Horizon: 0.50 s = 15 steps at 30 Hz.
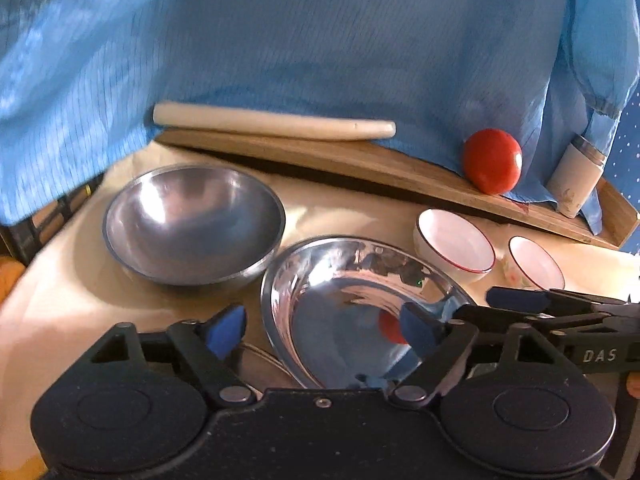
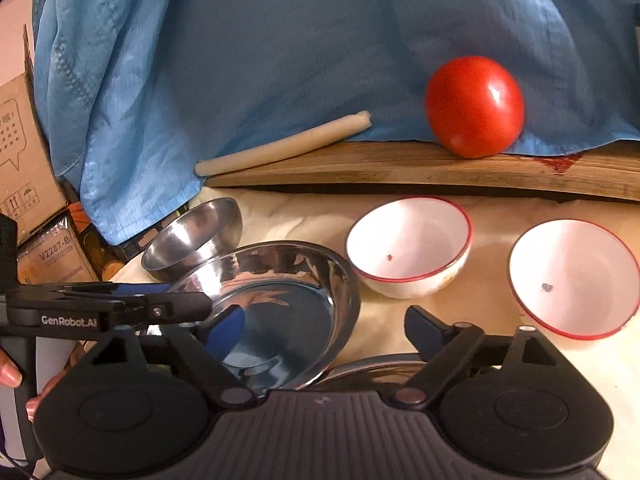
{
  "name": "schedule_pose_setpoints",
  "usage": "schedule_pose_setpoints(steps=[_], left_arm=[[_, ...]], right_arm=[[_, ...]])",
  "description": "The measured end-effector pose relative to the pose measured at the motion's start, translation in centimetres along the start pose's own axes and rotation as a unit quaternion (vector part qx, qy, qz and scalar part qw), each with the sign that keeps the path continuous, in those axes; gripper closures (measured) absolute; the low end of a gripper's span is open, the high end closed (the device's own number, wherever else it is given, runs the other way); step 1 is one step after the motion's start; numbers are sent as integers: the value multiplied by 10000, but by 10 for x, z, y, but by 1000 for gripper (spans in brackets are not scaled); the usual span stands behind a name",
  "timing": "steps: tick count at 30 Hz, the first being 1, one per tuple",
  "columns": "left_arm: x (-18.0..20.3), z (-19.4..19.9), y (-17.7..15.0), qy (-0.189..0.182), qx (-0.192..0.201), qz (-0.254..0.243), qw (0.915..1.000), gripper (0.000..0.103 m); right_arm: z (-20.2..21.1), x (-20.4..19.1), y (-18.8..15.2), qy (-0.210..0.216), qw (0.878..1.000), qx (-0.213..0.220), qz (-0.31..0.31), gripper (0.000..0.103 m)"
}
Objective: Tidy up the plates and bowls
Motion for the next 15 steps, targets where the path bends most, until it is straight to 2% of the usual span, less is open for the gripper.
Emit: schedule_pose_setpoints(steps=[5, 11, 15], left_arm=[[-3, -3, -3, -72, -61, 103, 9999, 44], [-4, -1, -5, 50, -48, 172, 9998, 49], [-3, -1, -5, 149, -68, 192, 9997, 57]], right_arm=[[-6, -4, 1, -48, 9998, -157, 64, 27], [-13, -7, 1, -162, 9996, -219, 34, 29], [-19, -13, 0, -235, 9992, -305, 98, 43]])
Point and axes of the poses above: each gripper's, at about its wrist camera, not at the fingertips, and z roughly against the way its jaws point, x to its right, y to its top, the point moved 4 cm from there along -z, roughly the way its jaws point, and after that the axes turned 11 degrees about -z, right-handed, at the moved point
